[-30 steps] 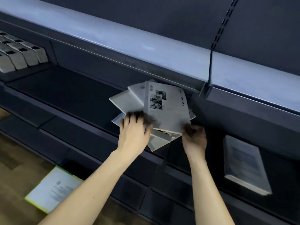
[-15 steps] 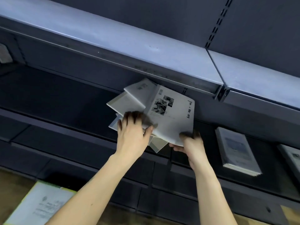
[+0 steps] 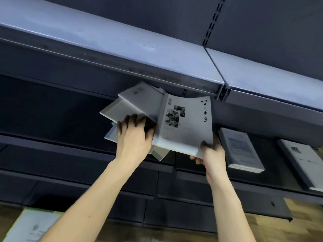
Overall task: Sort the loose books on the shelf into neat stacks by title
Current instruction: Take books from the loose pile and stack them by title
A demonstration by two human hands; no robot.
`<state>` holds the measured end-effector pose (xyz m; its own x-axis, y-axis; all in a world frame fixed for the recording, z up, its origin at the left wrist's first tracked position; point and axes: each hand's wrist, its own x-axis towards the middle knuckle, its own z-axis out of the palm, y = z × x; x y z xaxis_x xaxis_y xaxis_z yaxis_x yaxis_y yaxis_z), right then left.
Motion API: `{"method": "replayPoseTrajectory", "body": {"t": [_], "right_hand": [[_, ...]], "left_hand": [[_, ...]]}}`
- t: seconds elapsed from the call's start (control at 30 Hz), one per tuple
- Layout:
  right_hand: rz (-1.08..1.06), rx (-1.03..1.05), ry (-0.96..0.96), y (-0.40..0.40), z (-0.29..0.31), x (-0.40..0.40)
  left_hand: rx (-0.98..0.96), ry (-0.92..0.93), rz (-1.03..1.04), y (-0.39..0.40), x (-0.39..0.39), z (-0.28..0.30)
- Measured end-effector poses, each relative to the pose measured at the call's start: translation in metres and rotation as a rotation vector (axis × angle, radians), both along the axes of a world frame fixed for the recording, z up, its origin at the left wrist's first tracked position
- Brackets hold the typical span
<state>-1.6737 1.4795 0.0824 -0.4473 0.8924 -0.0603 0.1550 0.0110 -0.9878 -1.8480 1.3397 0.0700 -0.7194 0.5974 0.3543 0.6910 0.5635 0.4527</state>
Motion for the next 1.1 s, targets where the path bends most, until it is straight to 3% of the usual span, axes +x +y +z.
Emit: {"method": "replayPoseTrajectory", "body": {"t": [0.43,0.93,1.1], "right_hand": [[-0.278,-0.083,0.125,0.028,-0.004,0.068],[-0.430,-0.085,0.164,0.059,-0.006,0.208],[-0.489,-0.099,0.172,0.070,-0.007,0.258]], "left_hand": [[-0.120,0.051,-0.161,0.048,0.040,0.011],[-0.314,-0.031,-0.396,0.127,0.163,0.012],[-0.304,0.070,-0.460,0.155,0.209,0.010]]}}
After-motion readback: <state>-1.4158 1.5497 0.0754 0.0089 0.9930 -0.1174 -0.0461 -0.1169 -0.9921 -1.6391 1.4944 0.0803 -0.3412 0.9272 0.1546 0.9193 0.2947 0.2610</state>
